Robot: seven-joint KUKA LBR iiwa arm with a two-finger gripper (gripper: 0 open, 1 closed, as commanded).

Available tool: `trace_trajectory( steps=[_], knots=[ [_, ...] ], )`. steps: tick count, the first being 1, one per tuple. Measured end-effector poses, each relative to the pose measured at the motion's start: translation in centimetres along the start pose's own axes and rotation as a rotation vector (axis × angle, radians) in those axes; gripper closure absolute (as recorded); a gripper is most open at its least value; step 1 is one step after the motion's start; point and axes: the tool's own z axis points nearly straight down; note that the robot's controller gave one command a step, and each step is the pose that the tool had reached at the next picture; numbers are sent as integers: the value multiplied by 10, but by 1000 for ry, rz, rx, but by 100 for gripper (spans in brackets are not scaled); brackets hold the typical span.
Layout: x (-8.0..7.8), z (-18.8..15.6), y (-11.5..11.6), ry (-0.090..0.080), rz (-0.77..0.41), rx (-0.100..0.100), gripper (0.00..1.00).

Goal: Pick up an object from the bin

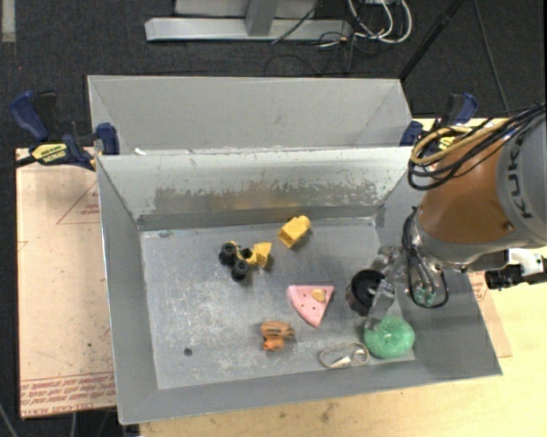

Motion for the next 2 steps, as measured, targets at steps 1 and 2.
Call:
trace_trajectory(
  steps=[1, 2],
  knots=[
    [0, -6, 0, -1, 0, 0, 100],
    [0, -10, 0, 3, -1, 1, 100]
  ],
)
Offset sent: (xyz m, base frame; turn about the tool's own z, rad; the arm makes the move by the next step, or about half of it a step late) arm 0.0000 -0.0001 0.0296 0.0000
